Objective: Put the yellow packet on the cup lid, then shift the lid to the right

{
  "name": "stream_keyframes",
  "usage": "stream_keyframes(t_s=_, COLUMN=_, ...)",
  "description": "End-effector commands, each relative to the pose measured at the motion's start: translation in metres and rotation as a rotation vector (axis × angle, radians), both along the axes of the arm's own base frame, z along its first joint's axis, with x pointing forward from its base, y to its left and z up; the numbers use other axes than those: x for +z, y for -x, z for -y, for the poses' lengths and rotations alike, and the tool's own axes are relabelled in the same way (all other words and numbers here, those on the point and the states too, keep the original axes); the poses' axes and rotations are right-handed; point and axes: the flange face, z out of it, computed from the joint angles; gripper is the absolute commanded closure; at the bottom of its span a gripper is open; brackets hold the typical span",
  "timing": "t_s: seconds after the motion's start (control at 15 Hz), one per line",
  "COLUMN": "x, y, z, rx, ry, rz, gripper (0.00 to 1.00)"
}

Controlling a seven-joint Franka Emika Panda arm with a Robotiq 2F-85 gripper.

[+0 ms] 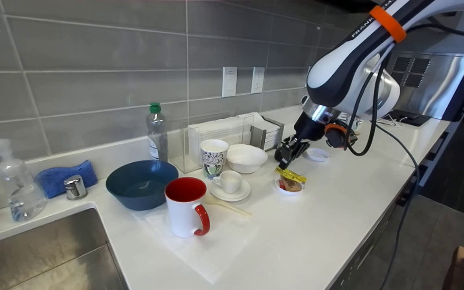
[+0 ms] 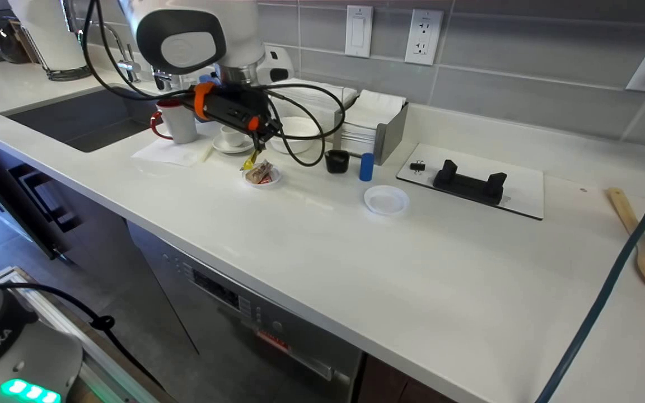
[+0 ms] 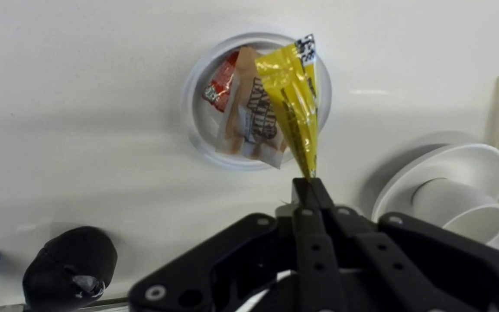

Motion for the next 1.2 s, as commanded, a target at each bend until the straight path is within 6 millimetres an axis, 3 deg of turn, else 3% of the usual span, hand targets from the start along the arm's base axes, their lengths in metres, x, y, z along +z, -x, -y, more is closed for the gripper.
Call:
stream_keyframes(t_s=0.0, x=-0.004, y=-0.001, z=-0.001, rx=-0.009, ry=0.002, rz=0.047, gripper=1.0)
stream_keyframes(t_s=0.87, x=-0.039, y=-0.005, z=0.002, rx=-0.031, ry=0.034, rz=0.041, gripper=1.0)
stream_keyframes(t_s=0.93, x=-0.04, y=-0.005, z=0.002, rx=-0.032, ry=0.034, rz=0.038, gripper=0.74)
stream_keyframes(t_s=1.0, x=-0.042, y=-0.004, z=0.003, rx=-0.033, ry=0.035, rz=0.033, gripper=0.73)
stream_keyframes(t_s=1.13, x=-0.042, y=-0.004, z=0.004, rx=-0.036, ry=0.034, rz=0.031, gripper=0.6)
